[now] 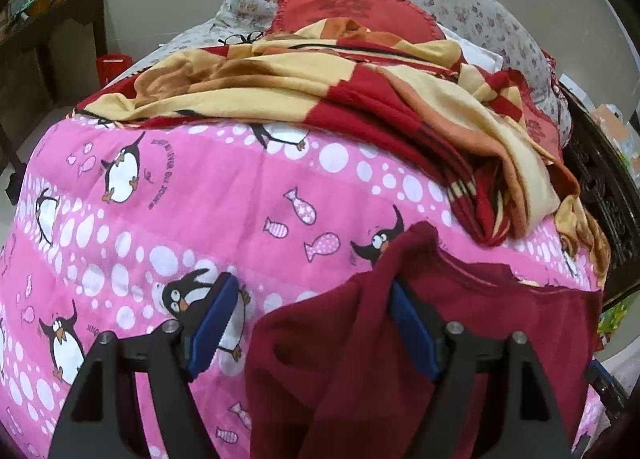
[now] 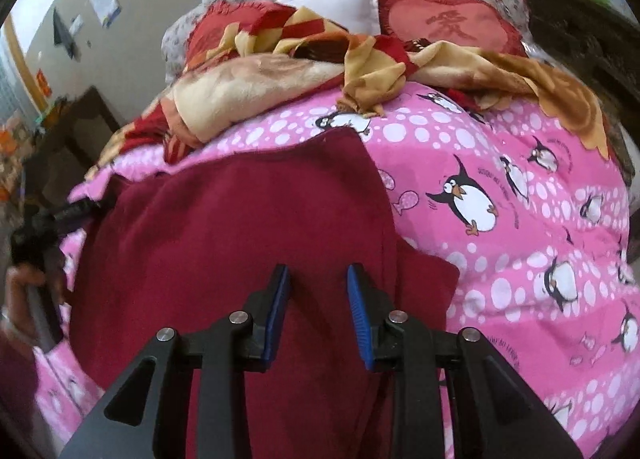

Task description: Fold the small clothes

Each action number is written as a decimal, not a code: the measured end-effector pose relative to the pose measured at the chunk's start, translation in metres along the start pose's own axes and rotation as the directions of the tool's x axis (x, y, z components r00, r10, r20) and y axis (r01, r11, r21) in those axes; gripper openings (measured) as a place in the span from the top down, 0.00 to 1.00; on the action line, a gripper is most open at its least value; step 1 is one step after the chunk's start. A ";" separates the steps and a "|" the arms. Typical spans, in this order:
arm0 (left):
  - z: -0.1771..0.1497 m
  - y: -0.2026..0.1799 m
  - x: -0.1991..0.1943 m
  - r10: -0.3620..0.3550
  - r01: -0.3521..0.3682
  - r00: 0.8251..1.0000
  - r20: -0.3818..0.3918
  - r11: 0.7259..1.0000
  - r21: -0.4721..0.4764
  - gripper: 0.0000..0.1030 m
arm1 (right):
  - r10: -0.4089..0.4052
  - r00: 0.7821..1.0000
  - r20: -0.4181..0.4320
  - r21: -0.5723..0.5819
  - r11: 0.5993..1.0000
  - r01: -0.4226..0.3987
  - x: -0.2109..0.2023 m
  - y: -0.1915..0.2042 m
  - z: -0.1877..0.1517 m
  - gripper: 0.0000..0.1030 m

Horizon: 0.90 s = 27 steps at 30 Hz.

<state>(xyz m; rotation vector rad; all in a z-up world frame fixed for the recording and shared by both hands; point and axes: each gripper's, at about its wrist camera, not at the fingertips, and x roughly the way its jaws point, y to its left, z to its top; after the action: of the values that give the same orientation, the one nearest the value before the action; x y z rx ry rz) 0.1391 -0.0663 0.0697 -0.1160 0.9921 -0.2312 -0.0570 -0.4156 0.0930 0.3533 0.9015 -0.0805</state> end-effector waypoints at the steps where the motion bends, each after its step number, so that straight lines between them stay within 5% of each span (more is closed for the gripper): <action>1: 0.000 0.001 -0.001 0.001 -0.001 1.000 -0.001 1.000 0.001 0.21 | 0.003 1.000 0.005 -0.001 1.000 -0.003 -0.005 0.000 -0.001 0.70; 7: -0.004 0.006 -0.018 -0.003 0.003 1.000 -0.004 1.000 -0.017 0.22 | -0.028 1.000 0.006 -0.027 0.999 0.028 -0.024 -0.002 -0.021 0.68; 14: -0.043 0.020 -0.062 -0.087 0.087 0.996 -0.003 0.996 0.017 0.21 | -0.022 1.000 -0.008 0.026 0.999 0.022 -0.046 -0.024 -0.055 0.65; 25: -0.109 0.037 -0.080 -0.129 0.131 0.987 -0.090 0.991 0.011 0.21 | 0.093 0.993 -0.075 0.023 0.996 -0.092 -0.037 -0.017 -0.084 0.65; 27: -0.116 0.037 -0.079 -0.122 0.124 0.986 -0.109 0.992 0.017 0.21 | 0.054 0.994 -0.094 -0.016 0.998 -0.055 -0.027 -0.011 -0.087 0.74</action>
<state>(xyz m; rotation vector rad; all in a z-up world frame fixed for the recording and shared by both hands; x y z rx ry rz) 0.0053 -0.0098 0.0641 -0.1444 1.0909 -0.3656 -0.1413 -0.3986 0.0620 0.3666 0.9837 -0.0055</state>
